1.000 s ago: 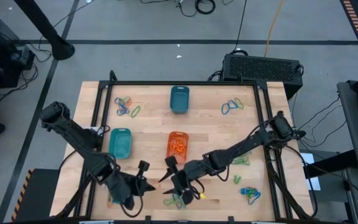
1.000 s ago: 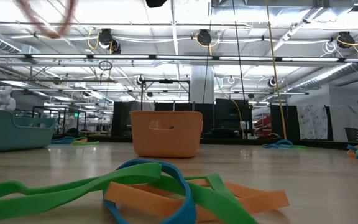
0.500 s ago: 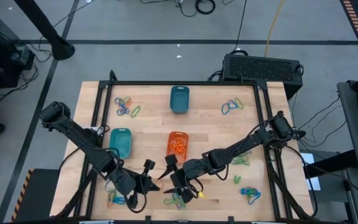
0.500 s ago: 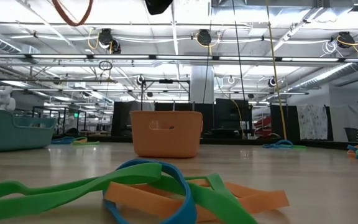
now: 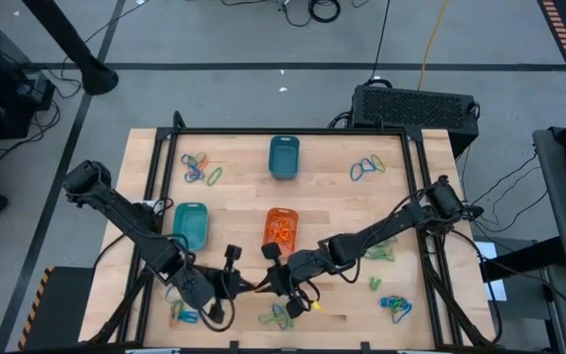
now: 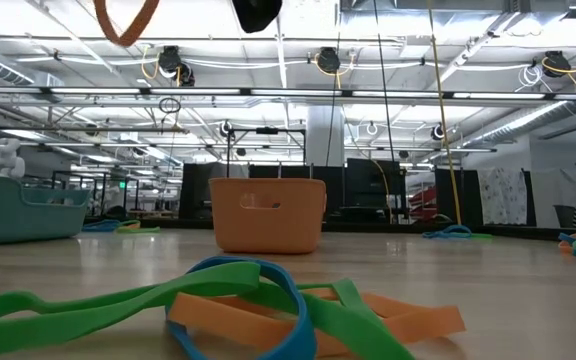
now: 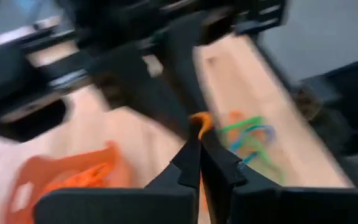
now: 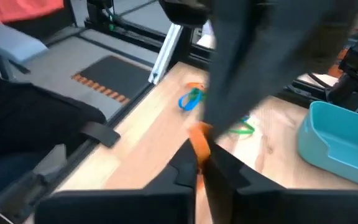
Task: Sort rubber bands into baskets
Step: Put the orange rubber band into the orange bin
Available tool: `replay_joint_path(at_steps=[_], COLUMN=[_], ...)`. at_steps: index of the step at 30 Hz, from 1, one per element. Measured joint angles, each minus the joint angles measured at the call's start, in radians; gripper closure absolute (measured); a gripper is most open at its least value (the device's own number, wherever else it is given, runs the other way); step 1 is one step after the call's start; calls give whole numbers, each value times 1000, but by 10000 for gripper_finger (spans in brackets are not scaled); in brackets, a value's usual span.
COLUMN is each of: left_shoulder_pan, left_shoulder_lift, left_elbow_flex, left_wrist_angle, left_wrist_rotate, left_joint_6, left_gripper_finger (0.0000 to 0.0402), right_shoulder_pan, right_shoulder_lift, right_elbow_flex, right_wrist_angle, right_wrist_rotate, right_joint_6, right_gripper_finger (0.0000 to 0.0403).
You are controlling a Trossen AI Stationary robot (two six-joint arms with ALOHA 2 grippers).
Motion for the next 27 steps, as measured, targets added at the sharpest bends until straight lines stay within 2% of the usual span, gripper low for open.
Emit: replay_joint_path(at_steps=[5, 12, 17, 21, 24, 27], left_shoulder_pan=[0, 0, -3, 0, 1, 1], left_shoulder_lift=[0, 0, 0, -26, -76, -155], left_elbow_flex=[0, 0, 0, -3, -47, -129], left_wrist_angle=[-81, -227, -324, -440, -446, -343], left_wrist_rotate=[-8, -38, -100, -207, -282, -292], left_joint_6=[-28, -110, -112, -126, -139, -139], left_gripper_finger=[340, 277, 268, 267, 267, 267], right_shoulder_pan=[-3, -46, -110, -153, -177, -194], right_shoulder_lift=[-5, -11, -11, -11, -11, -11], right_elbow_flex=[0, 1, 1, 1, 0, 0], right_wrist_angle=[-72, -225, -360, -435, -513, -572], right_wrist_rotate=[26, 245, 349, 370, 364, 364], right_joint_6=[-8, 26, 185, 273, 332, 396], right_gripper_finger=[400, 401, 402, 402, 402, 402])
